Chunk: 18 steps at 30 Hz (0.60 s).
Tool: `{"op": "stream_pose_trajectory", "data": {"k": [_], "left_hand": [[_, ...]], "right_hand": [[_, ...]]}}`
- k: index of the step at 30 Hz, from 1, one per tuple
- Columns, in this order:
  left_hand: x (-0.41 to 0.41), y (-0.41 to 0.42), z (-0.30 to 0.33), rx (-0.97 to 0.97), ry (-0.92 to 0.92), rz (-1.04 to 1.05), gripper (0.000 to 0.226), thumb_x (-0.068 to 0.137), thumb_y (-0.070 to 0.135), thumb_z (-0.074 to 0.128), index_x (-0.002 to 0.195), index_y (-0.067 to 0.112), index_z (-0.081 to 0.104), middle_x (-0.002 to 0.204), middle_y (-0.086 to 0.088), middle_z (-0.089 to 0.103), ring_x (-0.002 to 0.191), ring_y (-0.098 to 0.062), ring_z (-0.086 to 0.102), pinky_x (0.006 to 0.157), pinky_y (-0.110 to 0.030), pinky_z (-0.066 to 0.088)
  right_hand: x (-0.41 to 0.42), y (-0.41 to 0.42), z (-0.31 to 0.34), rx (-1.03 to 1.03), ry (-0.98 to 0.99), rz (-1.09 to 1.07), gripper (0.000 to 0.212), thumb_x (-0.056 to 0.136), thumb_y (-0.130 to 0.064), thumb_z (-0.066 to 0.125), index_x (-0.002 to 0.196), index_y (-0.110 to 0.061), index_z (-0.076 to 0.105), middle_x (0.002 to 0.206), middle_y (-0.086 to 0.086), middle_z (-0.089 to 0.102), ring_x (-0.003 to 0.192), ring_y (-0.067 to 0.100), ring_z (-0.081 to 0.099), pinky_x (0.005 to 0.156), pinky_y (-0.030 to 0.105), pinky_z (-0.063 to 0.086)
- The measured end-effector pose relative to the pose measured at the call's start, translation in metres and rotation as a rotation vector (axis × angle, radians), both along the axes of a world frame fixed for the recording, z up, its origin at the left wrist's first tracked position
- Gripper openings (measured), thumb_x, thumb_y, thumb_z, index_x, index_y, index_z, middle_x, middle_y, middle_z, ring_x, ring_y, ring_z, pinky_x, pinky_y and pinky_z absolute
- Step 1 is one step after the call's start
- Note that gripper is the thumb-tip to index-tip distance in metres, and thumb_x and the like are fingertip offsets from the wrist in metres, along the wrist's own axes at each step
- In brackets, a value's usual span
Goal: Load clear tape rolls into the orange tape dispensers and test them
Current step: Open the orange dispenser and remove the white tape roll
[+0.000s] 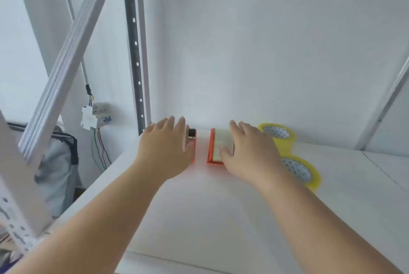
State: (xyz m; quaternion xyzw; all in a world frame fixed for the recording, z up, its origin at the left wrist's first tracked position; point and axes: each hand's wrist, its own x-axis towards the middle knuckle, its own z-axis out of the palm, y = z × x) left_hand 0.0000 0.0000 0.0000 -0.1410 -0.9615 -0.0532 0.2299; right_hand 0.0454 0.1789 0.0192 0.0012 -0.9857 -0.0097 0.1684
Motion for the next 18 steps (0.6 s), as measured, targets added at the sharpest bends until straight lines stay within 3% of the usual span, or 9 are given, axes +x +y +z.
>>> {"op": "stream_pose_trajectory", "data": {"k": [4,8,13,18], "left_hand": [[-0.007,-0.002,-0.017,0.159,-0.002,0.022,0.064,0.085,0.045,0.033,0.137,0.009,0.046,0.142,-0.017,0.046,0.133,-0.033,0.041,0.101,-0.043,0.038],[-0.013,-0.002,-0.032,0.322,-0.027,0.05,0.055,0.092,0.034,0.05,0.14,0.009,0.043,0.15,-0.025,0.032,0.137,-0.039,0.033,0.102,-0.045,0.037],[-0.013,-0.004,-0.035,0.513,-0.138,-0.078,0.052,0.095,0.028,0.046,0.144,0.02,0.033,0.14,-0.003,0.042,0.108,-0.025,0.056,0.081,-0.03,0.042],[-0.013,-0.013,-0.038,0.81,-0.238,-0.197,0.043,0.095,0.018,0.051,0.137,0.025,0.048,0.101,0.008,0.057,0.078,-0.001,0.055,0.067,-0.013,0.038]], "right_hand": [[-0.013,-0.022,-0.009,-0.062,0.07,0.054,0.058,0.091,-0.037,0.039,0.144,-0.014,0.032,0.14,0.005,0.044,0.132,0.024,0.04,0.101,0.038,0.033],[-0.022,-0.044,-0.03,-0.093,0.242,0.134,0.042,0.068,-0.024,0.052,0.106,-0.011,0.066,0.1,0.005,0.067,0.096,0.026,0.065,0.077,0.035,0.051],[-0.025,-0.054,-0.042,-0.105,0.279,0.187,0.033,0.07,-0.025,0.047,0.094,-0.017,0.068,0.089,-0.003,0.068,0.092,0.022,0.066,0.074,0.032,0.051],[-0.026,-0.054,-0.048,-0.114,0.268,0.178,0.034,0.069,-0.028,0.059,0.099,-0.018,0.072,0.084,-0.008,0.074,0.107,0.021,0.066,0.081,0.031,0.052]]}}
